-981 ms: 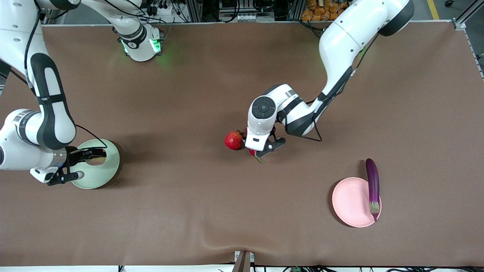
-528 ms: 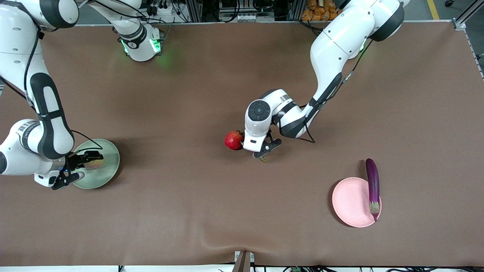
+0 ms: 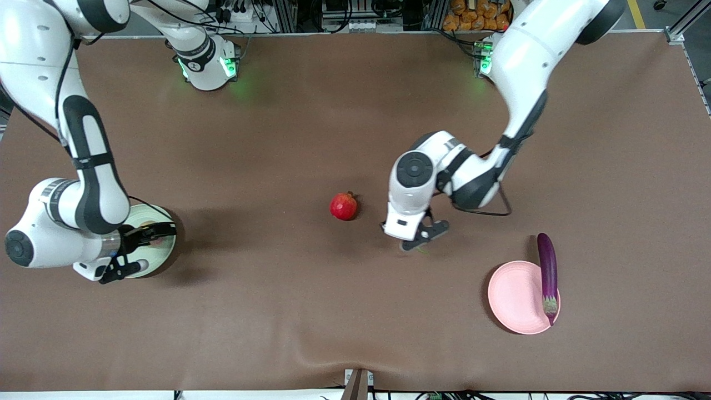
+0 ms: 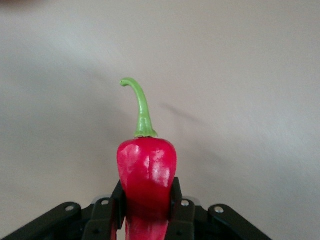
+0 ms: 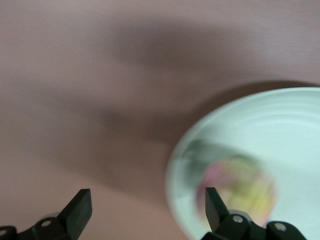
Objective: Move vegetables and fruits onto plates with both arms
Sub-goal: 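Place the peach on the green plate while the left gripper lifts the pepper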
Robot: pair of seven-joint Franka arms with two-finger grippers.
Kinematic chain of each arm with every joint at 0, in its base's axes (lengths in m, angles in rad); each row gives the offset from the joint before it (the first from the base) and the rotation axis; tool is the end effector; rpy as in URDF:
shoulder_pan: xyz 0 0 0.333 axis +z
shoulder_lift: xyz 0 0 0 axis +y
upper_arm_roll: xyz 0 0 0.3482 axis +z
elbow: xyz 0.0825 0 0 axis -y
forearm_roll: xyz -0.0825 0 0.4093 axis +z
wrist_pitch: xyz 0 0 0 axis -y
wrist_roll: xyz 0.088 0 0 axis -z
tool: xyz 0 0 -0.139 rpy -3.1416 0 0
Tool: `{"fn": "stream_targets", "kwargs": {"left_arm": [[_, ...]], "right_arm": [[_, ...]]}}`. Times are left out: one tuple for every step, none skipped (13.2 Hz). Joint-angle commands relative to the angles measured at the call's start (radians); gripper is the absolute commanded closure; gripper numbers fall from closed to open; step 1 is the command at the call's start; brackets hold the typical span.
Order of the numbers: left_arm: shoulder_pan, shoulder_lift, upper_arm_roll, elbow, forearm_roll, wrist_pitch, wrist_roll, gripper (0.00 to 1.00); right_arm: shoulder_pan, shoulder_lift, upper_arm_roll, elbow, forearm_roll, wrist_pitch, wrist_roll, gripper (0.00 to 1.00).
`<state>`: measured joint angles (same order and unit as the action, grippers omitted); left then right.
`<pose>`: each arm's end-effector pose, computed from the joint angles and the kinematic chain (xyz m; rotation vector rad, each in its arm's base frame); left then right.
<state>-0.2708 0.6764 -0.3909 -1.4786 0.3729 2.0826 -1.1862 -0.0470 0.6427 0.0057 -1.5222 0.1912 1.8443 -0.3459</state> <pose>0.6373 -0.4001 0.2786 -3.0142 -0.6333 -0.0865 0.7012 -0.0085 0.2436 -2.8601 -0.3193 0.4066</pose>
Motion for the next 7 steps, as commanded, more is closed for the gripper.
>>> {"fn": "stream_targets", "kwargs": {"left_arm": [[0.105, -0.086, -0.006, -0.031, 0.006, -0.081, 0.213, 1.0], [0.155, -0.096, -0.006, -0.031, 0.006, -0.085, 0.311, 1.0], [0.2, -0.1, -0.006, -0.028, 0.011, -0.085, 0.401, 1.0], [0.234, -0.098, 0.0, -0.025, 0.015, -0.085, 0.48, 1.0], [0.275, -0.089, 0.001, -0.025, 0.017, -0.085, 0.564, 1.0], [0.309, -0.075, 0.001, -0.025, 0.023, -0.076, 0.641, 1.0], [0.335, -0.054, 0.001, -0.02, 0.04, -0.07, 0.684, 1.0]], "right_arm": [[0.108, -0.047, 0.0, -0.007, 0.036, -0.027, 0.256, 0.0], [0.149, -0.049, 0.002, -0.006, 0.056, -0.022, 0.351, 0.0], [0.201, -0.051, 0.0, -0.003, 0.08, -0.017, 0.428, 0.0], [0.254, -0.049, -0.001, 0.014, 0.082, -0.016, 0.499, 0.0], [0.303, -0.048, -0.004, 0.031, 0.08, -0.014, 0.575, 0.0], [0.34, -0.038, -0.004, 0.049, 0.079, -0.002, 0.663, 0.0], [0.372, -0.035, -0.003, 0.051, 0.083, 0.045, 0.745, 0.0]]}}
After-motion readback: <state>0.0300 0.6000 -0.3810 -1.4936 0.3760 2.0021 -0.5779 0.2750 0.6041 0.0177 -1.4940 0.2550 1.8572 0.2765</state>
